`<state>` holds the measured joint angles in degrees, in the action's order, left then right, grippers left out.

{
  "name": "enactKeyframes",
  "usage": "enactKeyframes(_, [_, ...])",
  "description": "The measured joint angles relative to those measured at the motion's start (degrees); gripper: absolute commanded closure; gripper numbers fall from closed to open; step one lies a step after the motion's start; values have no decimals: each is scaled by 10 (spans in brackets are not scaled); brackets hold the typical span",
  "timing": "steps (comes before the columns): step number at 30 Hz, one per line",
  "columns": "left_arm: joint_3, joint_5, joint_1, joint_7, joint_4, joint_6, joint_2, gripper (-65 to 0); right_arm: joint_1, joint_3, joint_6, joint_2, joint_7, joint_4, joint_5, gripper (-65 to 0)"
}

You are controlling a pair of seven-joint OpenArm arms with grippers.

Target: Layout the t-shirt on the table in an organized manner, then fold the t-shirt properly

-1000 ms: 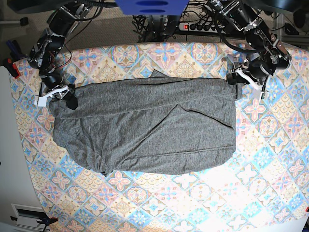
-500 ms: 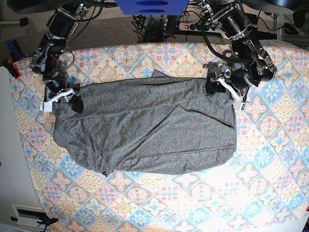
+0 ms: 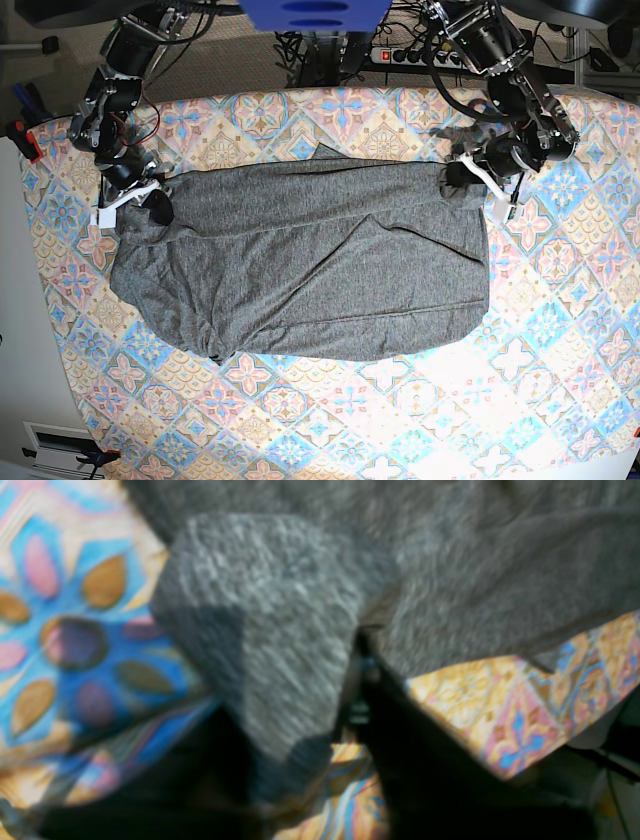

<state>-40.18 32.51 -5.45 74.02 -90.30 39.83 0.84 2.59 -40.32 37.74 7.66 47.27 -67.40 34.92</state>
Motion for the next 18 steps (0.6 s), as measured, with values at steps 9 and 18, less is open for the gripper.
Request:
enactKeyframes(9, [-1,15,-21,-8,-3,-1,0,0,40,1,4,0,-5,-22,14,0])
enactKeyframes(18, [-64,49,-52,-9,-5,5,-2,0,60,-5,1,-1,61,-90,0,0])
